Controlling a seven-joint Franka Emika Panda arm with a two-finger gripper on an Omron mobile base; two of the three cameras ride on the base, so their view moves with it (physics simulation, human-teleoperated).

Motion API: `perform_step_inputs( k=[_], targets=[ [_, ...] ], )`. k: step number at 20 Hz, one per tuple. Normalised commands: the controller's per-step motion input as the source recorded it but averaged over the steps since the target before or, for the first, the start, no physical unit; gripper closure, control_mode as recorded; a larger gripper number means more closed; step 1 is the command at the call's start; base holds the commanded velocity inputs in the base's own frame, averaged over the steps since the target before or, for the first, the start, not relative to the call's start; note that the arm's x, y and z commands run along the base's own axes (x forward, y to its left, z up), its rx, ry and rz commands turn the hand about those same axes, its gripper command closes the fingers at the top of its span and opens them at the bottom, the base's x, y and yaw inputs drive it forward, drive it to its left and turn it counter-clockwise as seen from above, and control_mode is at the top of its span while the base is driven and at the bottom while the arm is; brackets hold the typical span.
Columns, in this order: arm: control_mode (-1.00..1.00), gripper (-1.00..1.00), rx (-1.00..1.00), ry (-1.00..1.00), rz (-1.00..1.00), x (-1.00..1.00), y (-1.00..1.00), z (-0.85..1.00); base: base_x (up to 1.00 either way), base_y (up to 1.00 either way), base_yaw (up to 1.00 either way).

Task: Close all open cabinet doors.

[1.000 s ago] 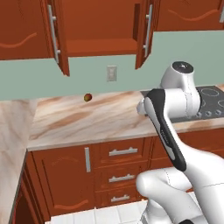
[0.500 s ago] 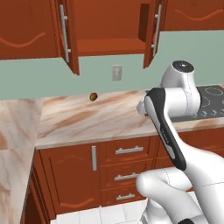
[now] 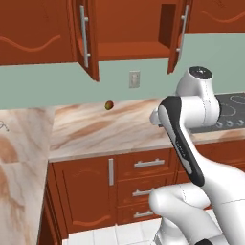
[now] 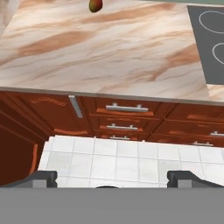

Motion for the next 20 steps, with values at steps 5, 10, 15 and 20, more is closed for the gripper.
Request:
perform_step_inputs(
  k=[5,10,15,20],
  targets=[
    [1.00,-1.00,0.00,0.00,0.00,0.00,0.00,0.00,0.16,0.30,0.00],
    [1.00,-1.00,0.00,0.00,0.00,0.00,0.00,0.00,0.27,0.27,0.00],
    [1.00,-1.00,0.00,0.00,0.00,0.00,0.00,0.00,0.44,0.22,0.00],
    [1.00,-1.00,0.00,0.00,0.00,0.00,0.00,0.00,0.46,0.14,0.00]
  ],
)
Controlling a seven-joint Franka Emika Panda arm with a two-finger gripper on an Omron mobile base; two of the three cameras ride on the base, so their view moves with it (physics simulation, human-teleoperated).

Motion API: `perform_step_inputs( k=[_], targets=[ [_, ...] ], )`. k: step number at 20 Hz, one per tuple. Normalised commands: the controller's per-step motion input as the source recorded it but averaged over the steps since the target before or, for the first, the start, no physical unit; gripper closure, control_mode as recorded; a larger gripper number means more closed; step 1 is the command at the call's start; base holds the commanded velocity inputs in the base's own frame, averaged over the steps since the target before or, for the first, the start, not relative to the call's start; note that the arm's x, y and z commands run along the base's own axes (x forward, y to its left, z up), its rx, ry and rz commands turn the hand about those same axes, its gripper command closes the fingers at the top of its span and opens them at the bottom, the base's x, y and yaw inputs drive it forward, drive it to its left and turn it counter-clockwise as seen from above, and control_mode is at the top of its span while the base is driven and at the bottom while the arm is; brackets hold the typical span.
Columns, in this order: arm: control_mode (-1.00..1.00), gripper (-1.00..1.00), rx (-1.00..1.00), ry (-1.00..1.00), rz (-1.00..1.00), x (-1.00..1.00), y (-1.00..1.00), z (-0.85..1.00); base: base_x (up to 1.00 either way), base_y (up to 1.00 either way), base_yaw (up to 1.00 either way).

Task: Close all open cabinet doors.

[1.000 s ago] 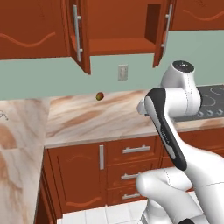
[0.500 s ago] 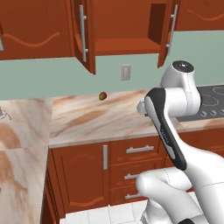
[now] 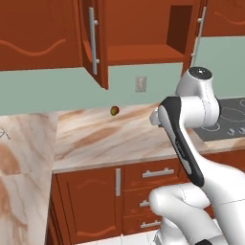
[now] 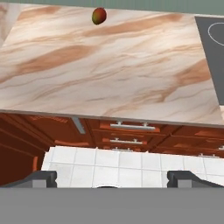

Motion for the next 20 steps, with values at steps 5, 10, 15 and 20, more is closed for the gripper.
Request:
perform_step_inputs(
  k=[5,10,15,20],
  targets=[
    [1.00,-1.00,0.00,0.00,0.00,0.00,0.00,0.00,0.11,0.15,0.00],
    [1.00,-1.00,0.00,0.00,0.00,0.00,0.00,0.00,0.06,0.42,0.00],
    [1.00,-1.00,0.00,0.00,0.00,0.00,0.00,0.00,0.08,0.11,0.00],
    [1.00,-1.00,0.00,0.00,0.00,0.00,0.00,0.00,0.00,0.00,0.00]
  ],
)
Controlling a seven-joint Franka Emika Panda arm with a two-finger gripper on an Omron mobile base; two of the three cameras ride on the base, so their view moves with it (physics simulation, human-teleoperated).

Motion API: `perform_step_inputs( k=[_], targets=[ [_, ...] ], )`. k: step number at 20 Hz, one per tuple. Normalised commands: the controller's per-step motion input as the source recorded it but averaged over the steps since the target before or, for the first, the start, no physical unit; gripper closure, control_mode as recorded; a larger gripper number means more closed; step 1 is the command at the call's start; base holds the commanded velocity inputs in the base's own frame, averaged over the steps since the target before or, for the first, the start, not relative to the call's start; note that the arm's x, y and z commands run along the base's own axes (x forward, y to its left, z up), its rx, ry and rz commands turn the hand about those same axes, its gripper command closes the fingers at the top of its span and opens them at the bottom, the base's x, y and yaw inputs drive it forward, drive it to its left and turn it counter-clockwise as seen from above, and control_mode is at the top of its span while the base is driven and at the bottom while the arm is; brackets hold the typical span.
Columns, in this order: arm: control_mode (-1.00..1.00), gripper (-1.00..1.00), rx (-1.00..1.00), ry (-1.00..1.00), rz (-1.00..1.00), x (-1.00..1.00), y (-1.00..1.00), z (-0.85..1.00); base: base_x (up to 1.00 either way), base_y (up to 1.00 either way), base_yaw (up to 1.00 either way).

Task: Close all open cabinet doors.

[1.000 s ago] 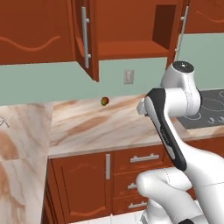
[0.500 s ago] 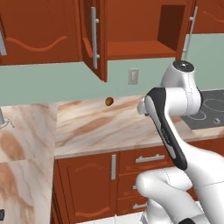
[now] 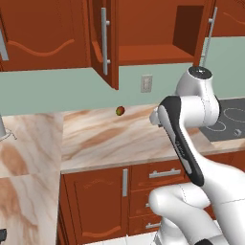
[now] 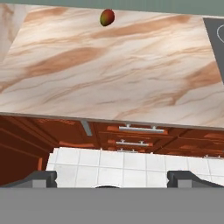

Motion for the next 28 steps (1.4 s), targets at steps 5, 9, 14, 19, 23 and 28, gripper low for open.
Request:
perform_step_inputs(
  k=[5,9,14,19,23,28],
  targets=[
    [-1.00,-1.00,0.00,-0.04,0.00,-0.07,0.00,0.00,0.00,0.00,0.00],
    [-1.00,-1.00,-0.03,-0.39,0.00,-0.84,0.00,0.00,0.00,0.00,0.00],
    [-1.00,-1.00,-0.06,-0.51,0.03,-0.77,-0.12,0.00,0.00,0.00,0.00],
    [-1.00,-1.00,-0.01,-0.48,0.09,-0.21,-0.47,-0.03,0.00,0.00,0.00],
    [-1.00,-1.00,0.00,-0.42,0.12,-0.13,-0.41,-0.01,0.00,0.00,0.00],
    [-1.00,-1.00,0.09,-0.35,0.23,-0.10,-0.76,0.05,0.00,0.00,0.00]
  ],
)
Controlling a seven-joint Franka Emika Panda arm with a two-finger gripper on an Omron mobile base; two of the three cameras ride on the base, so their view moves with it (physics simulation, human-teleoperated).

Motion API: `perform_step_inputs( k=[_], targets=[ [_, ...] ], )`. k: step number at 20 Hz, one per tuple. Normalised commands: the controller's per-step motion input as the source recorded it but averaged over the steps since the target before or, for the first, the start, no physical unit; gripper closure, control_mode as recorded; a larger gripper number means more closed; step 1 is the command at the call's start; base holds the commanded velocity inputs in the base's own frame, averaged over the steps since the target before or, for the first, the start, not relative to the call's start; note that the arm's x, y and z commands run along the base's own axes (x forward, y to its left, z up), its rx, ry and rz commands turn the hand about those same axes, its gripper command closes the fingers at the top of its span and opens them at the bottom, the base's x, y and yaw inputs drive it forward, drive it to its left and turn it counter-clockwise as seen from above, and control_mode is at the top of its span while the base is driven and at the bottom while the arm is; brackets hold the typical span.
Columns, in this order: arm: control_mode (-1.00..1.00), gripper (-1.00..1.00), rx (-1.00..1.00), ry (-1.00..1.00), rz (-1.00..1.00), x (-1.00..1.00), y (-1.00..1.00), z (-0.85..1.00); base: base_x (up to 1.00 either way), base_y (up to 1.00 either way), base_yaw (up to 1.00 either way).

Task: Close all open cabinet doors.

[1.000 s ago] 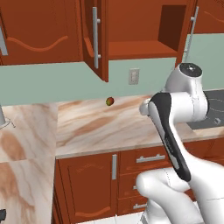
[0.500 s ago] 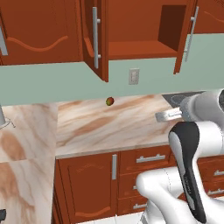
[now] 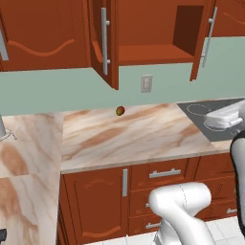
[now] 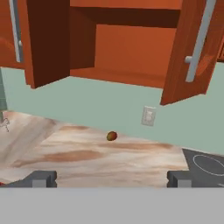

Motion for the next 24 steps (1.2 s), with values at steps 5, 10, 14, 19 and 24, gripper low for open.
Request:
perform_step_inputs(
  k=[5,10,14,19,24],
  targets=[
    [-1.00,-1.00,0.08,-0.12,0.06,0.07,-0.64,0.00,0.00,0.00,0.00],
    [-1.00,-1.00,0.10,-0.09,0.07,0.40,-0.67,0.03,0.00,0.00,0.00],
    [-1.00,-1.00,0.15,-0.01,0.12,0.76,-0.56,0.15,0.00,0.00,0.00],
    [-1.00,-1.00,0.11,0.00,0.17,0.81,-0.49,0.09,0.00,0.00,0.00],
    [-1.00,-1.00,0.00,0.00,0.12,0.42,-0.28,-0.05,0.00,0.00,0.00]
  ],
)
